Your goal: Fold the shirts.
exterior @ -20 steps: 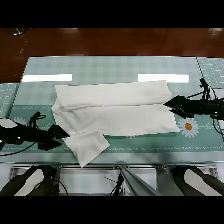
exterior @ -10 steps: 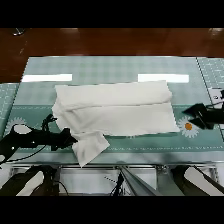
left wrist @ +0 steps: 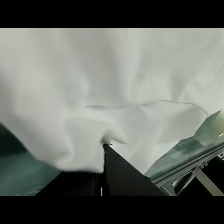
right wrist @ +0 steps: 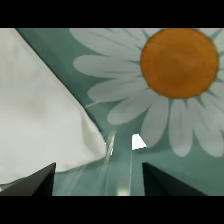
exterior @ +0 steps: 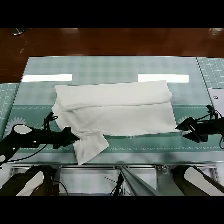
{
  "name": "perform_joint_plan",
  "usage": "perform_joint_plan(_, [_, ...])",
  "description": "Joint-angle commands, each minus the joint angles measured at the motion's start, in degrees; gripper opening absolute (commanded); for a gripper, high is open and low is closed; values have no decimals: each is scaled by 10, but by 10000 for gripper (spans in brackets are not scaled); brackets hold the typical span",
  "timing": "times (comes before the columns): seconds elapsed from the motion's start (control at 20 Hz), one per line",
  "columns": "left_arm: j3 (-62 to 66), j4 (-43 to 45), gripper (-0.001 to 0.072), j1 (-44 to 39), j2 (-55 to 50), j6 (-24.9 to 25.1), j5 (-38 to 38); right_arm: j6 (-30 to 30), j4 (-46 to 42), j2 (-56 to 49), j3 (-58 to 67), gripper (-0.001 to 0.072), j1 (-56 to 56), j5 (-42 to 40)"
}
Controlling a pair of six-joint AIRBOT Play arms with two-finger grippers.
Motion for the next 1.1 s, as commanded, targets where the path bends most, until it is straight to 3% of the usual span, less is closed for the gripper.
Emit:
perform_joint_plan(0.0, [0,-12,22,0,0,18,-2,-16,52,-24,-3,621,35,-37])
perform_joint_plan(0.2, [0,-12,23,0,0,18,-2,-34,113,-55,12,614,73,-68])
perform_joint_plan(0.25, [0,-12,22,0,0,18,-2,-34,115,-59,19,511,80,-70])
perform_joint_plan(0.35, [9,-9,23,3,0,34,-3,-47,117,-60,33,21,81,-56])
perform_joint_plan(0.65, [136,-7,22,109,0,67,-105,-62,104,-61,149,25,81,9])
perform_joint_plan(0.85, [221,-7,22,118,-38,45,-56,-68,155,-93,217,25,89,0])
perform_joint_plan(1.05, [343,-7,22,65,-169,15,-31,-36,160,-167,292,25,137,-35])
